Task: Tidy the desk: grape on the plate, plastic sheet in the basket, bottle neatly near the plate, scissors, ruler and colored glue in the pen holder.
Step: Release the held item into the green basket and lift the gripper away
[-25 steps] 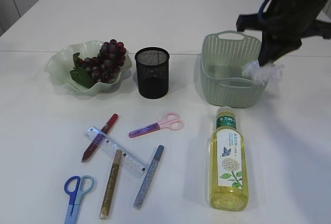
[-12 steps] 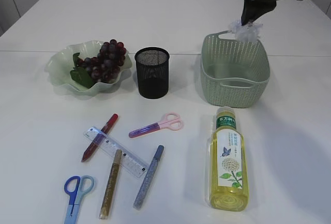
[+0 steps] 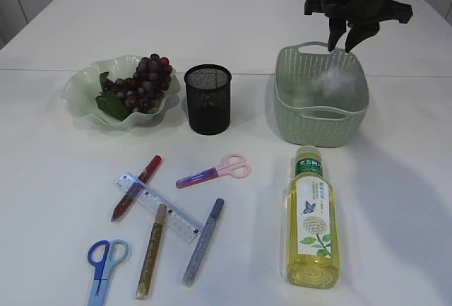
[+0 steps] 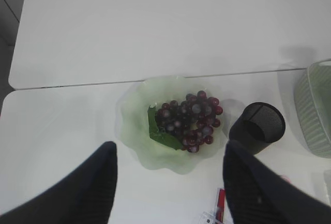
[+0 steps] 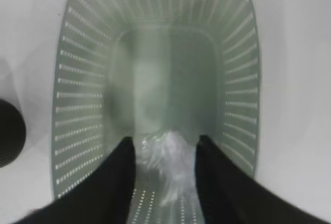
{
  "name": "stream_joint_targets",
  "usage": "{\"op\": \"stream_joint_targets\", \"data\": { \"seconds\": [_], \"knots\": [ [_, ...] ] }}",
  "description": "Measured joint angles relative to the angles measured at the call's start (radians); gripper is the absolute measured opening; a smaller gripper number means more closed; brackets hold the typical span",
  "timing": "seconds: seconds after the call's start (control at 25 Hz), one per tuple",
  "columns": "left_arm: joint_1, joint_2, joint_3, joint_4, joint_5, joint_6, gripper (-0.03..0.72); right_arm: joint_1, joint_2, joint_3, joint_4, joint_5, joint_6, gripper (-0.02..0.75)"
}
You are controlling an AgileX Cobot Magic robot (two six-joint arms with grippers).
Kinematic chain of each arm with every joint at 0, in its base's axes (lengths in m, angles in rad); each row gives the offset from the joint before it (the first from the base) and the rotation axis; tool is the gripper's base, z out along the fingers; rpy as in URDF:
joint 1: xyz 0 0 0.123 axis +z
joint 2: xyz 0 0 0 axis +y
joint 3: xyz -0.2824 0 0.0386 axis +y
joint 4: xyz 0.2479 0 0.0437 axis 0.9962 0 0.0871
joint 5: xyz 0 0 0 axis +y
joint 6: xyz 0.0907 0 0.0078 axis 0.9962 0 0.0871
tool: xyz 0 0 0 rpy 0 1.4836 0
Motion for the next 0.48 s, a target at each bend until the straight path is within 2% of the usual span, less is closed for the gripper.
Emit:
{"op": "stream_joint_targets", "data": {
  "seconds": [0.12, 0.2, 0.32, 0.48],
  "knots": [
    [0.0, 0.0, 0.0, 0.0, 0.0, 0.0, 0.469, 0.0, 0.001, -0.002, 0.0, -0.032, 0.0, 0.452],
    [0.0, 0.0, 0.0, 0.0, 0.0, 0.0, 0.469, 0.0, 0.001, -0.002, 0.0, -0.038, 0.0, 0.533],
    [0.0, 0.0, 0.0, 0.0, 0.0, 0.0, 0.468, 0.0, 0.001, -0.004, 0.022, -0.011, 0.0, 0.562],
    [0.0, 0.0, 0.0, 0.0, 0.0, 0.0, 0.468, 0.0, -0.001, -0.004, 0.063, 0.016, -0.016, 0.556]
  ]
}}
